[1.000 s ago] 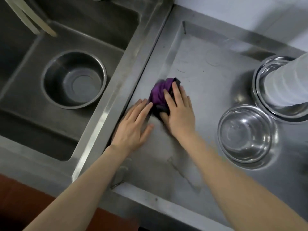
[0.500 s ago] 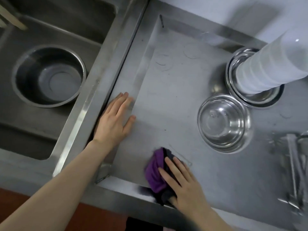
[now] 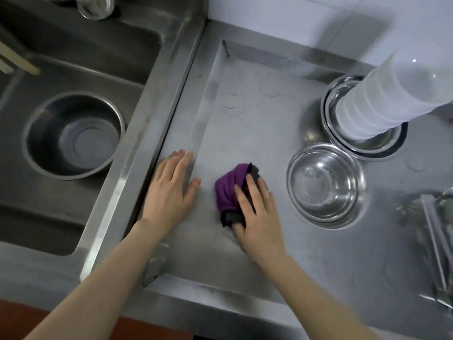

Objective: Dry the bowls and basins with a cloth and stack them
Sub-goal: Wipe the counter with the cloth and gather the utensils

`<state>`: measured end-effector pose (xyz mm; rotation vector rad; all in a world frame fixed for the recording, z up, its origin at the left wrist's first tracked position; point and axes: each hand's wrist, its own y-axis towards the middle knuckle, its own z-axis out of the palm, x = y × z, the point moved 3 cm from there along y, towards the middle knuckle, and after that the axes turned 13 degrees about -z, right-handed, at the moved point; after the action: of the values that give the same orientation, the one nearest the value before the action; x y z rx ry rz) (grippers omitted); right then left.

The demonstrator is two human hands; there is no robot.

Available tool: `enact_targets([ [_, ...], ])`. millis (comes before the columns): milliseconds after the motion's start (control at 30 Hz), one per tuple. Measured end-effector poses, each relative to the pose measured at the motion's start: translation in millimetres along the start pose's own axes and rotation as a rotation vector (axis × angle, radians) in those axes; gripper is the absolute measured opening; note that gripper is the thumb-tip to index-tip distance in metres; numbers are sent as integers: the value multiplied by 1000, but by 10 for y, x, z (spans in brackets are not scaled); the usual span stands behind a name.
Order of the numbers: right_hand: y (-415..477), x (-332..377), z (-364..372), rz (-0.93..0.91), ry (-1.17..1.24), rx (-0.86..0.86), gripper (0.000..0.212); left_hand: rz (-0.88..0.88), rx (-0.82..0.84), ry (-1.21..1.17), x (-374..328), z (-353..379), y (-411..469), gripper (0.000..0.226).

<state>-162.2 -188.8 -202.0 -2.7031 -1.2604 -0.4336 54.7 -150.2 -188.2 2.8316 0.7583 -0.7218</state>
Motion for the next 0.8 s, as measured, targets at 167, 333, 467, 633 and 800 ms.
enact_targets([
  [167, -627, 354, 104, -125, -35, 65, 75, 1, 76, -30, -116, 62, 276, 59],
  [333, 75, 263, 195, -57, -69, 36, 60, 0, 106, -81, -208, 135, 774, 63],
  [467, 932, 92, 175, -1, -64, -28, 58, 15, 94, -59, -308, 214, 1164, 63],
  [633, 1892, -307, 94, 25, -11, -70, 65, -12, 22, -130, -307, 228, 1234, 55],
  [800, 2738, -768, -39, 104, -19, -62, 59, -7, 2, -175, -289, 247, 1252, 52],
])
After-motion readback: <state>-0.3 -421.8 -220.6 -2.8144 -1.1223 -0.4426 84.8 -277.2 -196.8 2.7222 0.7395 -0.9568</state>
